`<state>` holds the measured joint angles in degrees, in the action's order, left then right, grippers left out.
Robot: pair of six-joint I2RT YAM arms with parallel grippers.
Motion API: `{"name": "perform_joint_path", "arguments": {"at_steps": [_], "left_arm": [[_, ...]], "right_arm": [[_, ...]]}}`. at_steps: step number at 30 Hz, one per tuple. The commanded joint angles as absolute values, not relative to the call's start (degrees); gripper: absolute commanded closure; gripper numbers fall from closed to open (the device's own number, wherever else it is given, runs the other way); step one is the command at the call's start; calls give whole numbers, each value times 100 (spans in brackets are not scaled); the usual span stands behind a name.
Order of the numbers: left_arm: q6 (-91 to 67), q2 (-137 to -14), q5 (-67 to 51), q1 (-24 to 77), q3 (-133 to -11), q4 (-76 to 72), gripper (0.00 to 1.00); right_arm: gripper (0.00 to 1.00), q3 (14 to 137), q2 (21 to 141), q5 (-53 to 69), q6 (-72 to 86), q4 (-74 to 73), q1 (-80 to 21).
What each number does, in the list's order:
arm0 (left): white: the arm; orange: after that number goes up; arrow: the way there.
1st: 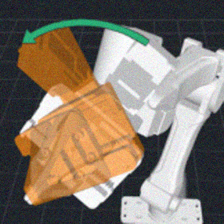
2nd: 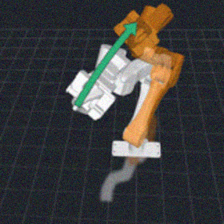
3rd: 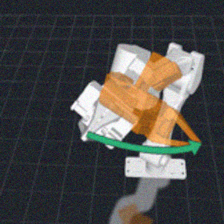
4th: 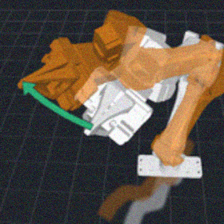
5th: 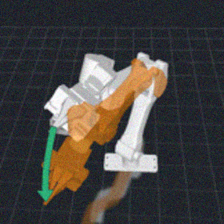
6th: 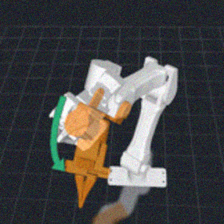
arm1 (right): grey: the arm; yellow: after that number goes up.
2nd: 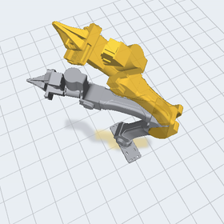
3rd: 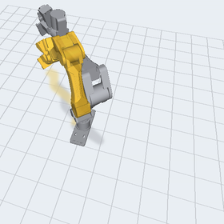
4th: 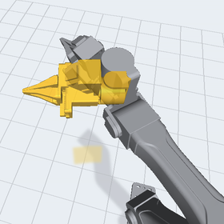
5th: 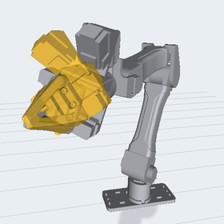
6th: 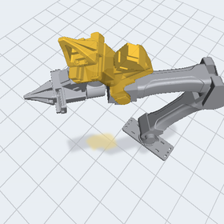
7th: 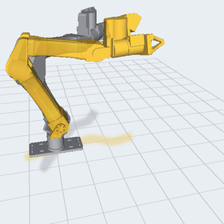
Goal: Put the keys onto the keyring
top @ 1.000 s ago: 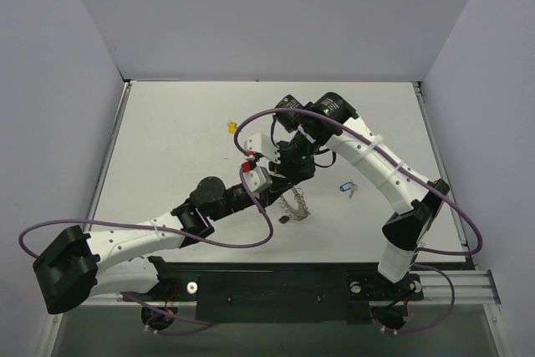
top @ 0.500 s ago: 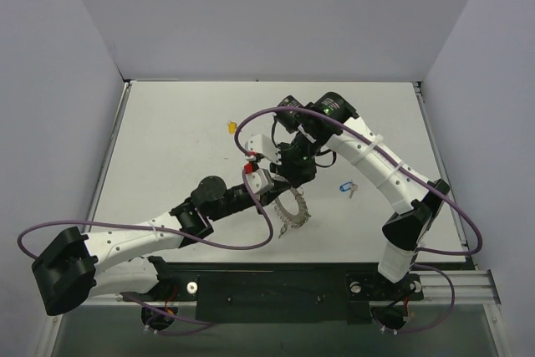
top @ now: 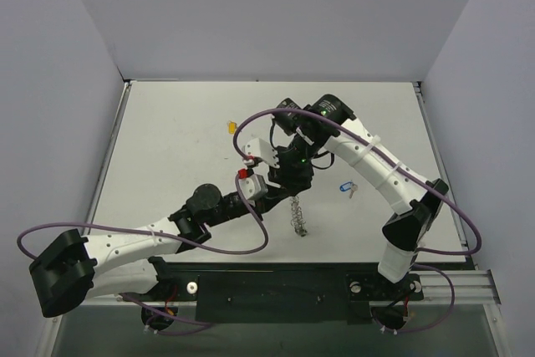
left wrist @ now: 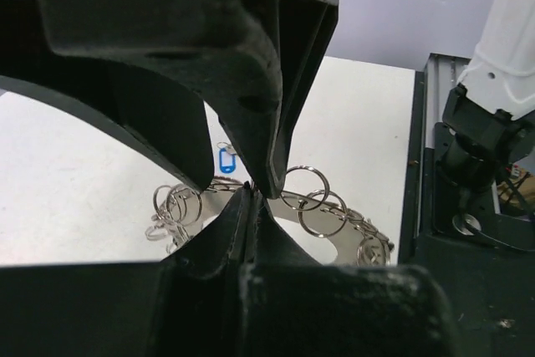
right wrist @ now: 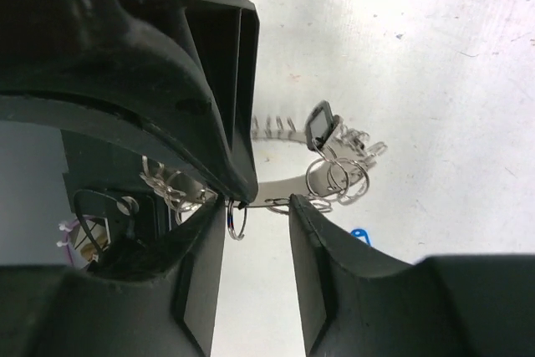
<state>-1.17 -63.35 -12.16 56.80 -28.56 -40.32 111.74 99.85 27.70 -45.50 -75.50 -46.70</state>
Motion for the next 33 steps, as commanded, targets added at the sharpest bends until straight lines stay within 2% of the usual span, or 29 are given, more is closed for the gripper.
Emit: {"name": "perform_joint_path", "arguments": {"at_steps": [1, 6, 12, 21, 23, 33], "left_arm": [[-922, -6003, -993, 5599, -2391, -5649, 100], [-1230, -6038, -958, 5581, -2004, -6477, 100], [-1292, -6029, -870, 5572, -1907, -6610, 100], [-1195, -6012, -704, 5546, -2206, -5529, 100], [-1160, -6029, -633, 5520, -2250, -5222, 100], [-1178, -5942, -694, 5379, -2109, -4940, 100]], "right_arm": [[66, 11233, 9353, 3997, -5123, -8640, -3887], [55, 10330, 8702, 5210, -6150, -7930, -3288], [54, 9773, 8244, 5730, -6241, -7383, -3032], [54, 10019, 8472, 5643, -5494, -7286, -3024], [49, 10168, 8508, 5564, -5388, -7347, -3023], [44, 10477, 8508, 5361, -5159, -7383, -2725]]}}
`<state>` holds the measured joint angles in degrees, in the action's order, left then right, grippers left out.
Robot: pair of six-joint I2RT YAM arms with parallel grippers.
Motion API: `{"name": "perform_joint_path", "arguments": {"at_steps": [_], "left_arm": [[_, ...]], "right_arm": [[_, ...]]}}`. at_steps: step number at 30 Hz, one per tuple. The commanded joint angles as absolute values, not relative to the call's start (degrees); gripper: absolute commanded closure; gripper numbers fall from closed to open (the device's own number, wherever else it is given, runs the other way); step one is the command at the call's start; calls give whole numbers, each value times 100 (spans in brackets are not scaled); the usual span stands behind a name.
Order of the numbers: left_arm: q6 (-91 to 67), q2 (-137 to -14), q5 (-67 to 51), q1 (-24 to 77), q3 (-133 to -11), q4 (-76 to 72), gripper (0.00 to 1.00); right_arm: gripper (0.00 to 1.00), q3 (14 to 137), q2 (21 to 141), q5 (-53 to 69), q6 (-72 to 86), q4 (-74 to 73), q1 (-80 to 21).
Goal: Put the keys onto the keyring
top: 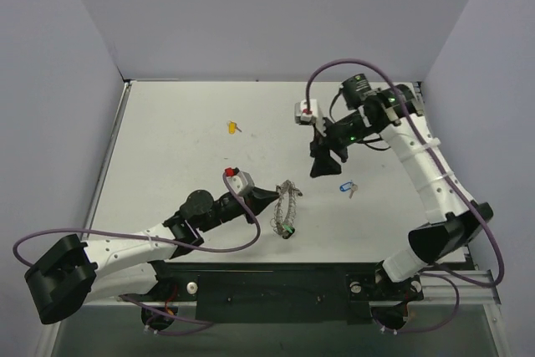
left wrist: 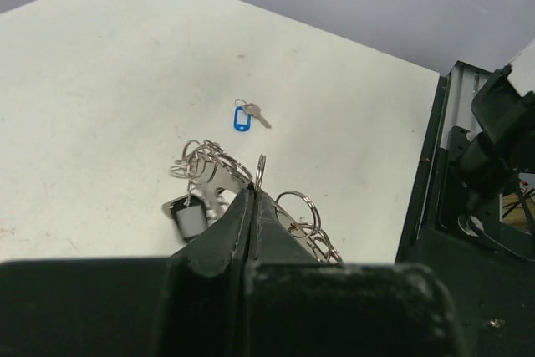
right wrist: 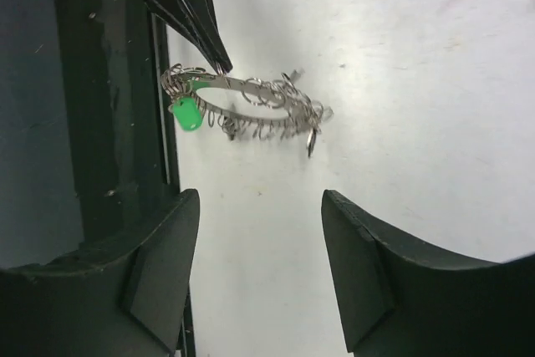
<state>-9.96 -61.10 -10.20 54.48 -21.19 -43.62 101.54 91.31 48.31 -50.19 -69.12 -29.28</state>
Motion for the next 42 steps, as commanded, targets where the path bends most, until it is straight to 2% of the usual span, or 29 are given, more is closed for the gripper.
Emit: {"name": "perform_joint_path", "arguments": {"at_steps": [1, 7, 13, 16, 30, 42], "left_arm": [[-1178, -5915, -703, 5362, -2092, -4939, 100], [-1204, -5748, -791, 5300, -2030, -5001, 100], [-1300, -5634, -1019, 5291, -1969, -5466, 100], [-1345, -5599, -1116, 5291, -1986, -5581, 100], [-1503, -5678, -1318, 5291, -2039, -5801, 100], [-1564, -5818, -1336, 5309, -2136, -5985, 100]], "right_arm": [[44, 10459, 8508, 5327, -5168, -7374, -2725], [44, 10179, 8464, 5571, -5273, -7339, -2725], [48, 9116, 8236, 6502, -6950, -7216, -2698], [50, 9052, 8314, 6767, -7540, -7172, -2716], [71, 9747, 9114, 6697, -7225, -7172, -2812], [74, 9475, 9105, 6381, -6865, -6786, -3182]]}}
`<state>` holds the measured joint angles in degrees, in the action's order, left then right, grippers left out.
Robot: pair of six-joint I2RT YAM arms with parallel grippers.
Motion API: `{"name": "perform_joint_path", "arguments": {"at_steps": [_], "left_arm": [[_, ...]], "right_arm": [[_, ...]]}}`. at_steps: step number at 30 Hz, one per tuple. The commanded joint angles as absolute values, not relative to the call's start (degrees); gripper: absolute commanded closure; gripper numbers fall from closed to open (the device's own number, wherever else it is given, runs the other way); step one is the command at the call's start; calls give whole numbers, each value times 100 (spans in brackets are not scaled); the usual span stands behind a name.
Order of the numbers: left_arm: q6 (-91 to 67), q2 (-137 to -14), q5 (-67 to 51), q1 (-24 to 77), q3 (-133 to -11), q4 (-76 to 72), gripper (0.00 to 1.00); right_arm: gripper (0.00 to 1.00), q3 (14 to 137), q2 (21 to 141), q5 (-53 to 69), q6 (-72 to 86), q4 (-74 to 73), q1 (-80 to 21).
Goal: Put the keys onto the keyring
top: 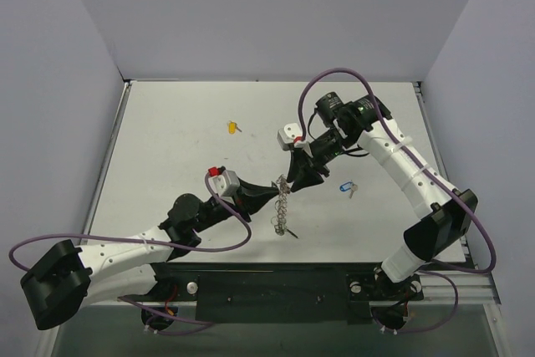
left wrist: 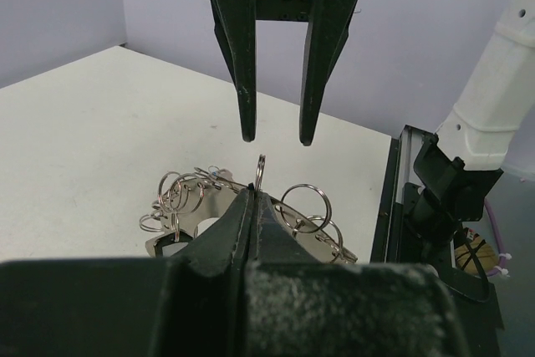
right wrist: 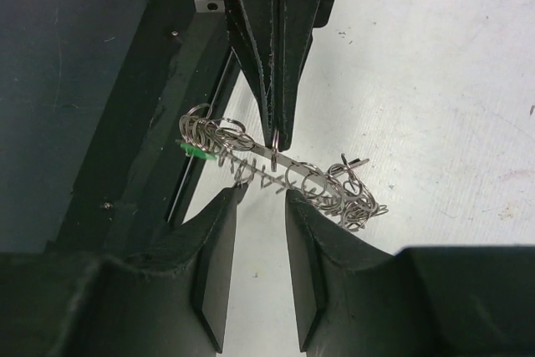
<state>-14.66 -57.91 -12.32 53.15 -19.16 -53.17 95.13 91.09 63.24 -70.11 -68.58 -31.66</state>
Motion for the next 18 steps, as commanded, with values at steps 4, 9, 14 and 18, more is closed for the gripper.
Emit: {"name": "perform_joint_path", "arguments": {"at_steps": [4, 9, 14, 18], "left_arm": [[-1617, -5888, -1353, 5309, -2162, -6082, 100], [-1652, -5897, -1327, 5309, -2180, -6152, 100], [-1652, -5862, -1274, 5309, -2180, -6170, 100], [-1661, -5880, -1248, 5309, -2180, -6179, 100]], "right_arm": [[76, 9483, 9132, 6311, -6706, -6680, -3261], [76, 9422, 9149, 6214, -6539, -6522, -3340], [77, 9194, 9044, 6144, -6390, -6320, -3427], [78, 9123, 9018, 6117, -6311, -6223, -3507]]}}
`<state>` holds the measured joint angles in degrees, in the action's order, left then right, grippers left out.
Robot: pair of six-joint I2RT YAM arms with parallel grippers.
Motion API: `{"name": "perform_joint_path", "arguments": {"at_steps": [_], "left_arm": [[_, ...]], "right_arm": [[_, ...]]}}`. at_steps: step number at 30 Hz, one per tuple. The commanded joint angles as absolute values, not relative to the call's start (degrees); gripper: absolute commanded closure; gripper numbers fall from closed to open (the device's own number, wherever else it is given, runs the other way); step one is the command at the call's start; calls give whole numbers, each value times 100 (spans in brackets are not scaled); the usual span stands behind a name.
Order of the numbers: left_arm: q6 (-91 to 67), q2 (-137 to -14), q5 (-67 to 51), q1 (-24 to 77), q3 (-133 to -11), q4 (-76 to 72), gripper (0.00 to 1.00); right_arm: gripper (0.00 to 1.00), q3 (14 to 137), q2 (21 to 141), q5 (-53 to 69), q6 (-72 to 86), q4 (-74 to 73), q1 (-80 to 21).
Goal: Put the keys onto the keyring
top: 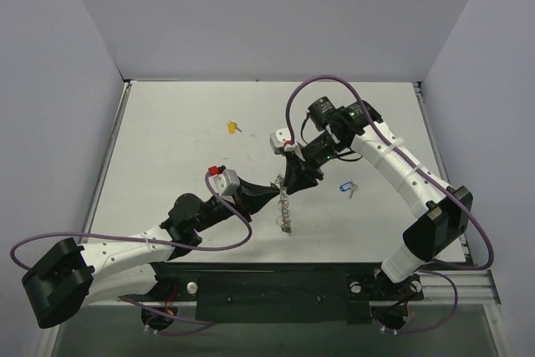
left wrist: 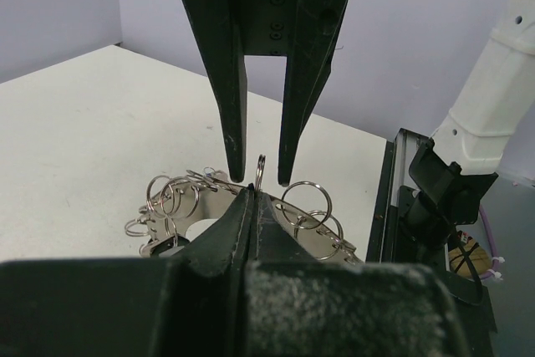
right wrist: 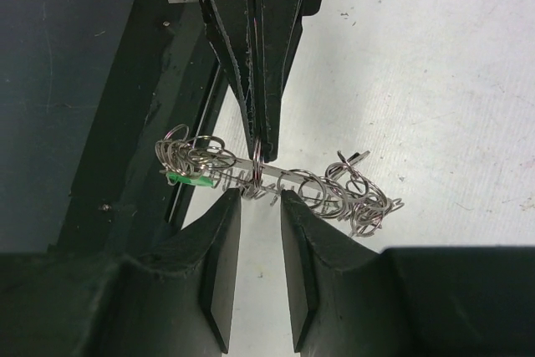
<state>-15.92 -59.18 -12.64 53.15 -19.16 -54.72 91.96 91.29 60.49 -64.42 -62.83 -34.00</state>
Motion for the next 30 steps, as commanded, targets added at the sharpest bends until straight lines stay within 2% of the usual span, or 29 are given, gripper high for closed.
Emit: {"name": "perform_joint_path", "arguments": {"at_steps": [1, 9, 15, 17, 27, 28, 30], "left_arm": [[-1679, -5889, -1239, 5309, -2180, -6187, 100], [-1723, -5941, -1169, 5317, -2171, -6258, 100], [-1731, -5976, -1169, 5335, -2188, -6249, 100], [-1749, -5994, -1178, 5335, -2189, -6258, 100], [-1889, -6082, -1108, 5309, -2092, -6267, 100], [-1907, -6065, -1107, 5300, -2083, -6232, 98], [-1977, -6003, -1090, 5265, -2074, -6101, 84]], "right_arm": [[78, 9132, 9026, 6126, -6293, -6205, -3524], [81, 9158, 9035, 6126, -6240, -6187, -3595], [92, 9141, 9035, 6126, -6144, -6135, -3612], [100, 9149, 9026, 6117, -6100, -6126, -3621], [100, 9088, 8824, 5556, -4958, -5704, -3630], [100, 9097, 8833, 5502, -4818, -5704, -3639], [100, 9105, 8816, 5371, -4651, -5722, -3630]]}}
